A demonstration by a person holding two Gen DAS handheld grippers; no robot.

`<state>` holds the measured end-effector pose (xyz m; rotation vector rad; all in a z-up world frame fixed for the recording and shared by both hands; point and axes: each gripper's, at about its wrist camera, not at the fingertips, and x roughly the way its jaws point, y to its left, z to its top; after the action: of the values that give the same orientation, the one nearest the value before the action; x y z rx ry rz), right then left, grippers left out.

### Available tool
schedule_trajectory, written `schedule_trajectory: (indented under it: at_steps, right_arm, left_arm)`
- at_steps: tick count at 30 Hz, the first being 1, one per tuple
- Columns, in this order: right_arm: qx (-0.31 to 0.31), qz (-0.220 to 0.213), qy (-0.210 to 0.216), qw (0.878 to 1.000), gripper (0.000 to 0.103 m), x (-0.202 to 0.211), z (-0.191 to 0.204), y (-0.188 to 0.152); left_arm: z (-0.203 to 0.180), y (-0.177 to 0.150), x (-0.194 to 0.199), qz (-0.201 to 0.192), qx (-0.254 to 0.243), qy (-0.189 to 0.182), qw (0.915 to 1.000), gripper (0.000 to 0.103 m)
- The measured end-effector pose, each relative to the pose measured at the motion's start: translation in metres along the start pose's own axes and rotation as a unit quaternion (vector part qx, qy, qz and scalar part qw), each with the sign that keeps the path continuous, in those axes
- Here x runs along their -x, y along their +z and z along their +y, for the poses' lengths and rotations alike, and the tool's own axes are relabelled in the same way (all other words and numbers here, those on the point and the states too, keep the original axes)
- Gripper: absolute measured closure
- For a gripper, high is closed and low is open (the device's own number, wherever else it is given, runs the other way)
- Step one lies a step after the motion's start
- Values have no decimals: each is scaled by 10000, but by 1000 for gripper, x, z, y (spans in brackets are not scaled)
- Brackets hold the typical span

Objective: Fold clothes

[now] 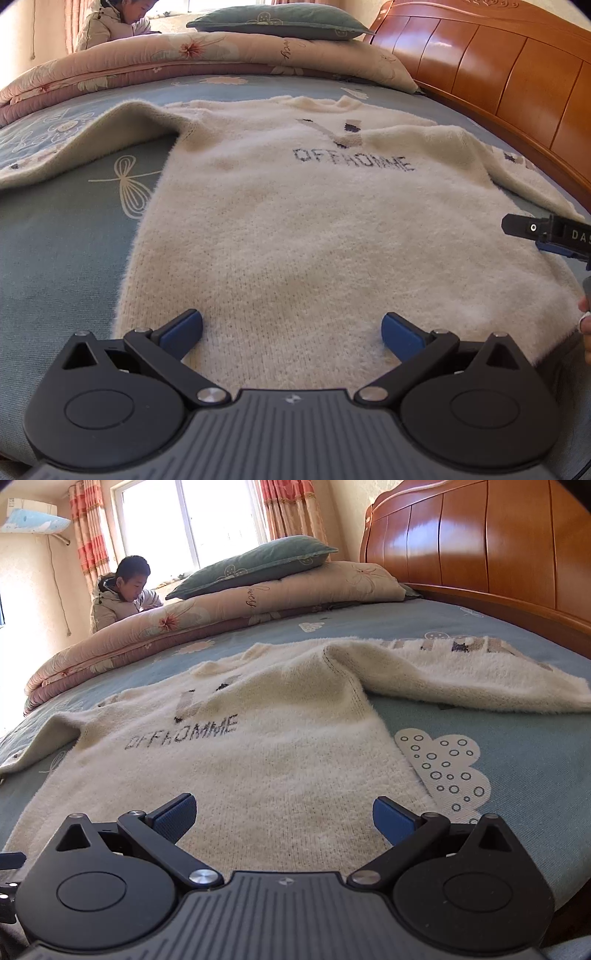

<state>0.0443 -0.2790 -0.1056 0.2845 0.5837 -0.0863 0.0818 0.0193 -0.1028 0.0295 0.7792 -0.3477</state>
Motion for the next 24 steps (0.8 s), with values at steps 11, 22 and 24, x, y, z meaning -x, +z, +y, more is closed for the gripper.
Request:
schedule_trajectory:
  at_steps: [11,22,24]
  right_arm:
    - [856,191,-376,9954,0,-7,13,-21]
    - [978,88,-304,9947,0,3,9,-27]
    - [986,64,-329,9946,0,3,10,-27]
  left_arm:
    - [5,6,-1,133,270,-32,9995,1]
    - [14,13,5,301,234,-286,9989,1]
    - [18,21,6,301,287,-297,9987,1]
